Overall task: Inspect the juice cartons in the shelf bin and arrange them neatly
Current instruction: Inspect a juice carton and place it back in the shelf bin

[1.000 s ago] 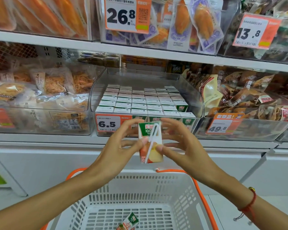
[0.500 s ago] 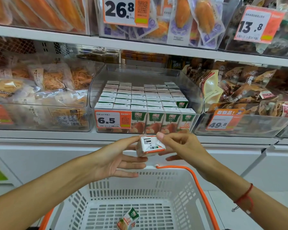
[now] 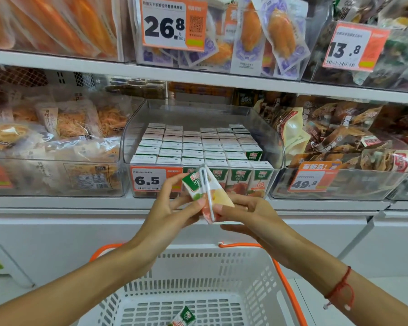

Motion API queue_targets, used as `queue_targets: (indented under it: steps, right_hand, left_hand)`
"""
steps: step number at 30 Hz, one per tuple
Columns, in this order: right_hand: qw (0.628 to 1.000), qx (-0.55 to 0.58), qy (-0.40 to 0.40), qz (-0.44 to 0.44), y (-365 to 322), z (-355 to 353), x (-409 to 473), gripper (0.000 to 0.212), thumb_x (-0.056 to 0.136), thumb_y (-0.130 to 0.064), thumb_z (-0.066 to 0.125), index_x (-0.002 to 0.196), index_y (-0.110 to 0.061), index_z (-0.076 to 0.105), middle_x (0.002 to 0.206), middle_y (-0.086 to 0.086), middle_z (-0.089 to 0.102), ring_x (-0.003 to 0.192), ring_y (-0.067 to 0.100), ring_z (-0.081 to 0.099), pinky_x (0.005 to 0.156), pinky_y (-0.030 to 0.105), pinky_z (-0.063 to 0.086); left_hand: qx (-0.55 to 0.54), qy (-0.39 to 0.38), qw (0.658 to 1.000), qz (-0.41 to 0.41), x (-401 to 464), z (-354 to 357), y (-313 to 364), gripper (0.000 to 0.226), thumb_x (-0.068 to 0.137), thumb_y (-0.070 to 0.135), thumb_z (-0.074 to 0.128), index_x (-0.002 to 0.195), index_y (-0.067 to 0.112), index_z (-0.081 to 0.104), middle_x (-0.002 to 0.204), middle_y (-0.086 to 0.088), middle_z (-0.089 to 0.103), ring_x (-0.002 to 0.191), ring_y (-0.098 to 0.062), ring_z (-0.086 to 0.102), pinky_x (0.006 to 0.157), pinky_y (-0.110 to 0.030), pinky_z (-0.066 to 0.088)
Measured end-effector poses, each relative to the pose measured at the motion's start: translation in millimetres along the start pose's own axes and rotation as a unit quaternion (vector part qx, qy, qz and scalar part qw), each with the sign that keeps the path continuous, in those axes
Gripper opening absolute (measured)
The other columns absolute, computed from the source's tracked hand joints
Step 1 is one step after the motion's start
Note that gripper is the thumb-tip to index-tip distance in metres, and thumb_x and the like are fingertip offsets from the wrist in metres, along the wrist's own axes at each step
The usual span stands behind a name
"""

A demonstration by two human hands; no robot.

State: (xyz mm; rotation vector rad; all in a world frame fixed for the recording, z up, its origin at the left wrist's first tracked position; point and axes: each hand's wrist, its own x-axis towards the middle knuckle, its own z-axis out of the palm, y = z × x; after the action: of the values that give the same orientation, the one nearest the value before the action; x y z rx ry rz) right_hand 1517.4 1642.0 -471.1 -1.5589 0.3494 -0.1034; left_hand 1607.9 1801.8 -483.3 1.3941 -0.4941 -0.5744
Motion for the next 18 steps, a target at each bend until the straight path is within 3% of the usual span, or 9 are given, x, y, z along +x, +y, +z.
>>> queue_targets:
  steps: [2, 5, 9, 13, 15, 18]
  right_hand:
    - [0.996, -0.045, 0.055, -0.052, 1, 0, 1, 0.031, 0.08, -0.021, 0.078, 0.11, -0.021, 0.07, 0.094, -0.007, 0.076, 0.089, 0.01, 0.072, 0.074, 0.02, 0.057]
    - [0.954, -0.195, 0.145, -0.173, 3, -4, 0, 0.034, 0.077, -0.025, 0.081, 0.108, -0.032, 0.069, 0.095, -0.018, 0.073, 0.088, 0.002, 0.066, 0.072, 0.018, 0.055]
    - [0.818, -0.415, 0.171, -0.36, 1, -12, -5, 0.043, 0.078, -0.023, 0.08, 0.119, -0.026, 0.066, 0.106, -0.011, 0.067, 0.094, 0.009, 0.057, 0.074, 0.032, 0.054]
    - [0.672, -0.55, 0.151, -0.473, -3, -20, -9, 0.049, 0.071, -0.011, 0.082, 0.117, -0.02, 0.068, 0.112, -0.004, 0.067, 0.098, 0.016, 0.05, 0.068, 0.033, 0.055]
    - [0.644, -0.563, 0.158, -0.493, -8, -27, -6, 0.047, 0.07, -0.009, 0.082, 0.115, -0.019, 0.069, 0.113, -0.002, 0.068, 0.1, 0.016, 0.052, 0.068, 0.031, 0.056]
    - [0.646, -0.574, 0.17, -0.474, -17, -48, 4, 0.048, 0.073, -0.014, 0.083, 0.118, -0.019, 0.066, 0.12, 0.0, 0.066, 0.109, 0.017, 0.056, 0.079, 0.029, 0.057]
  left_hand:
    - [0.039, 0.01, 0.999, 0.024, 1, 1, 3, 0.043, 0.086, 0.031, 0.066, 0.121, 0.048, 0.049, 0.118, 0.01, 0.068, 0.104, -0.007, 0.068, 0.081, -0.02, 0.057]
    - [0.027, 0.003, 0.999, -0.038, 5, -2, 12, 0.035, 0.089, 0.044, 0.057, 0.124, 0.044, 0.053, 0.119, 0.008, 0.067, 0.098, -0.013, 0.072, 0.076, -0.021, 0.059]
    - [-0.053, -0.034, 0.99, -0.127, 10, -3, 19, 0.055, 0.071, 0.059, 0.063, 0.118, 0.028, 0.061, 0.106, -0.005, 0.075, 0.093, -0.023, 0.074, 0.076, -0.031, 0.061]
    - [-0.133, -0.069, 0.972, -0.178, 23, -1, 26, 0.055, 0.071, 0.041, 0.073, 0.118, 0.014, 0.062, 0.105, -0.019, 0.073, 0.095, -0.029, 0.073, 0.073, -0.032, 0.061]
    - [-0.133, -0.081, 0.971, -0.181, 34, 2, 33, 0.054, 0.068, 0.03, 0.073, 0.117, 0.007, 0.065, 0.104, -0.019, 0.073, 0.09, -0.027, 0.074, 0.07, -0.03, 0.062]
    - [-0.134, -0.079, 0.975, -0.161, 56, 17, 45, 0.045, 0.07, 0.023, 0.073, 0.11, 0.003, 0.067, 0.103, -0.017, 0.074, 0.087, -0.025, 0.074, 0.069, -0.027, 0.061]
